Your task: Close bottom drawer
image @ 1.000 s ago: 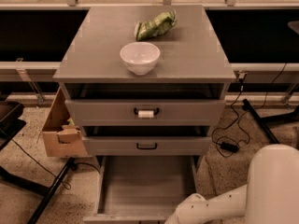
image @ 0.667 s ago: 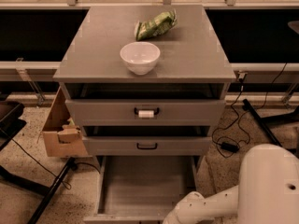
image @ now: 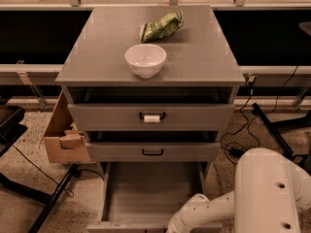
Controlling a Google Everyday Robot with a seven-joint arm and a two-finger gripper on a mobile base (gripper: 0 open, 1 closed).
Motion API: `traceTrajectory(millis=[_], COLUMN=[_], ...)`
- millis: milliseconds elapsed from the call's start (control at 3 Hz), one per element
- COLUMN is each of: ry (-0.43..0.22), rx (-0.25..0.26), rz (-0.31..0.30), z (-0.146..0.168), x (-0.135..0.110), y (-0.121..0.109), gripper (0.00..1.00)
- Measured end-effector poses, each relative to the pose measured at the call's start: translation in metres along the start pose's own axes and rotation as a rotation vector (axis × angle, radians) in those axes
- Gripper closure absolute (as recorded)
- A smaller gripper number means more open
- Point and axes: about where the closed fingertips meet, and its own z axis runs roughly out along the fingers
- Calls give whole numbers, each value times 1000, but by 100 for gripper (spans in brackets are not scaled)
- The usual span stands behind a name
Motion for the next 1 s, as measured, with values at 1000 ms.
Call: traceTrajectory(millis=[1000], ry=[-33], rx=[95], rz=[-64], z=[-12], x=[-30], y=[-43], gripper=[100])
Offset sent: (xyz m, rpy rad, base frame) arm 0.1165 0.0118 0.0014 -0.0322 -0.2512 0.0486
